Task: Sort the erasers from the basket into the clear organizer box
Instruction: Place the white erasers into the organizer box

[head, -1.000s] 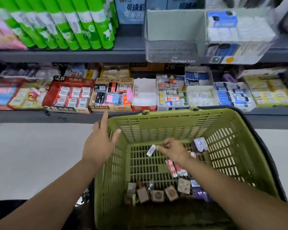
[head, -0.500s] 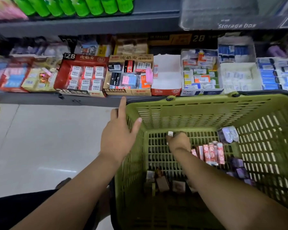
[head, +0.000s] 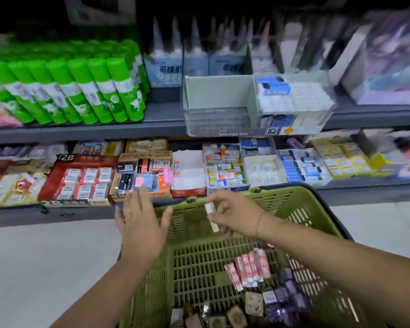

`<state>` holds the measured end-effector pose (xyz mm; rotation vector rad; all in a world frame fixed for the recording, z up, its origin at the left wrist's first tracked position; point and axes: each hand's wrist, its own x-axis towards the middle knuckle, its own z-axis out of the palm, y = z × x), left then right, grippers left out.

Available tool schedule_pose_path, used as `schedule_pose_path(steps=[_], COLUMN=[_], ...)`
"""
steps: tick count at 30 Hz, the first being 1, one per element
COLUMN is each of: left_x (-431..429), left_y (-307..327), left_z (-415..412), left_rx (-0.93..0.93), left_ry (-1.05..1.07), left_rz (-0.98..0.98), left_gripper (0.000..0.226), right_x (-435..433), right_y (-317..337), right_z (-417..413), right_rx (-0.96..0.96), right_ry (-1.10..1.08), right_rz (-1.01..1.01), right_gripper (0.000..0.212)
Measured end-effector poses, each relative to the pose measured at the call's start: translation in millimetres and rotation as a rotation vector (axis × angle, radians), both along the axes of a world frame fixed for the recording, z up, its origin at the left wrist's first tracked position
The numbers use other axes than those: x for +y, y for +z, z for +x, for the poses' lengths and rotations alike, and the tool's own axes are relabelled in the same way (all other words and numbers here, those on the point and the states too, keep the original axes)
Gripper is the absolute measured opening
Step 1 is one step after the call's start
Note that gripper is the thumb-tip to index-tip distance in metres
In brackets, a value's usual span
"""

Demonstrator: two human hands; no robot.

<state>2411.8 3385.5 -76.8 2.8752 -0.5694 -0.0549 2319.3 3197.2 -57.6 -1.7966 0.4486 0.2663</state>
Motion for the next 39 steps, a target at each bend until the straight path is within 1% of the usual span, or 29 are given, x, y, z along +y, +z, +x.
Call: schedule_pose_path(steps=[3,5,8,10,12,15,20,26,30,35,39], left_x=[-54,-83,-112,-123,-132,-139,-141,-144,-145,-144,-144], left_y=[49,84,119,129,127,116,118,113,111,109,112], left_z=[-10,-14,-11,-7,-2,2,1,6,6,8,7], left_rx=[-0.228,-0.384,-0.485,-0.456,-0.41,-0.419,-0.416,-0.427,-0.434,-0.431,-0.41], left_ry=[-0.213,-0.357,-0.474,-0.511,-0.508,-0.498,-0.539,-0.543,-0.552,-0.552,-0.558], left_rz=[-0.231,-0.28,-0.23,-0.115,-0.022,0.022,-0.009,-0.058,-0.088,-0.107,-0.09], left_gripper=[0.068,0.067,0.065,0.069,0.074,0.076,0.079,0.078,0.078,0.078,0.079], right_x=[-43,-75,-129,-158,-180,-197,-206,-197,-194,-192,-185], right_y=[72,115,161,176,180,176,162,161,155,145,129], right_z=[-14,-24,-35,-36,-33,-28,-27,-25,-32,-36,-43], right_rx=[-0.14,-0.267,-0.452,-0.514,-0.535,-0.509,-0.425,-0.444,-0.43,-0.507,-0.582], right_ry=[-0.002,-0.101,-0.308,-0.401,-0.432,-0.401,-0.39,-0.43,-0.417,-0.346,-0.34], right_rz=[-0.059,-0.093,-0.257,-0.402,-0.493,-0.607,-0.73,-0.955,-1.031,-1.159,-1.26], right_gripper=[0.025,0.024,0.022,0.023,0.023,0.023,0.023,0.027,0.028,0.024,0.02])
